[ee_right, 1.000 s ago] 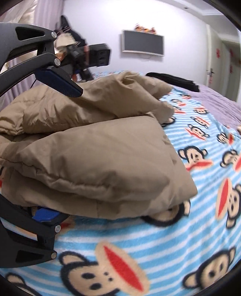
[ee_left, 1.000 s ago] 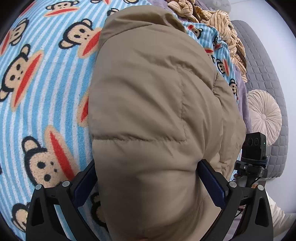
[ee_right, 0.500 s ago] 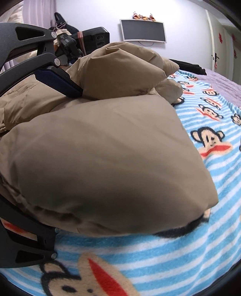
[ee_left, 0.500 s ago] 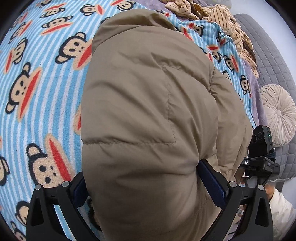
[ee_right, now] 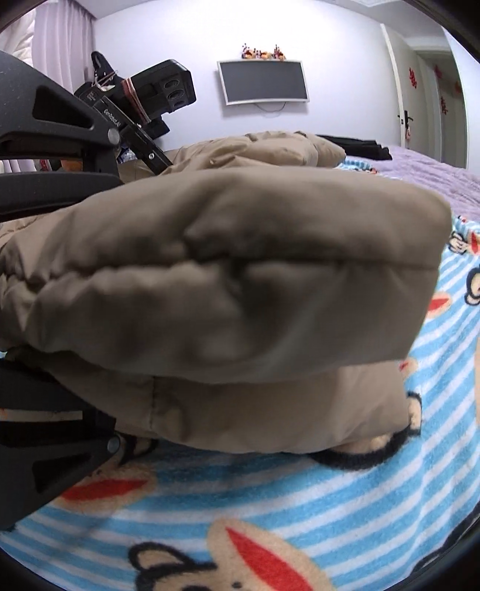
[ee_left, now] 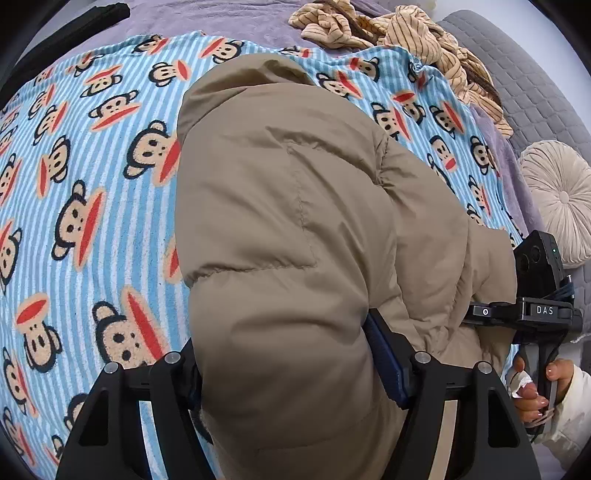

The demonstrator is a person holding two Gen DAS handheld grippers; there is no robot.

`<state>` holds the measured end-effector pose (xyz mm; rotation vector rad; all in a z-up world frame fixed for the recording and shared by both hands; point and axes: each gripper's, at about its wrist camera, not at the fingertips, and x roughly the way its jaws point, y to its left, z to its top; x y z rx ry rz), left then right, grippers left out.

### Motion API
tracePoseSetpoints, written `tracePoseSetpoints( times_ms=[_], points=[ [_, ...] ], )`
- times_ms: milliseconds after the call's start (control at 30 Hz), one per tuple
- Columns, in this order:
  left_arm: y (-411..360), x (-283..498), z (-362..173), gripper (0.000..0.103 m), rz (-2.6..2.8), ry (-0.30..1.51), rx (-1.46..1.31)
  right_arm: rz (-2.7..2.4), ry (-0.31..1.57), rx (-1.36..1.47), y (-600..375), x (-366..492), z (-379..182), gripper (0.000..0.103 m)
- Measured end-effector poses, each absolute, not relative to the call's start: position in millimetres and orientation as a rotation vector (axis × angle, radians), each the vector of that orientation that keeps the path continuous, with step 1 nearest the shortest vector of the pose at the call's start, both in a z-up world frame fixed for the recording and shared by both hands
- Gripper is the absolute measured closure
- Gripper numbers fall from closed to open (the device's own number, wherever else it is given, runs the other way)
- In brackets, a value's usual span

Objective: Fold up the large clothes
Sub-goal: 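Grasp the folded jacket end with both tools and fold it over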

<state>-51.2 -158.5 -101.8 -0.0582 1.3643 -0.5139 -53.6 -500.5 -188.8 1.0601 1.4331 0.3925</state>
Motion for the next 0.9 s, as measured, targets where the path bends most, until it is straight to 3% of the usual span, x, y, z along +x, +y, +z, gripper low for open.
tracePoseSetpoints(
  times_ms=[467,900],
  points=[
    [-117,-43,-80,0.036,-0.557,1.314,-0.164,0.484,1.37,1.065,-449,-26,-156,0.058],
    [15,30,-60,0.036,-0.617,1.239,-0.157,0.409,1.251,1.073,-320,24,-127,0.058]
  ],
)
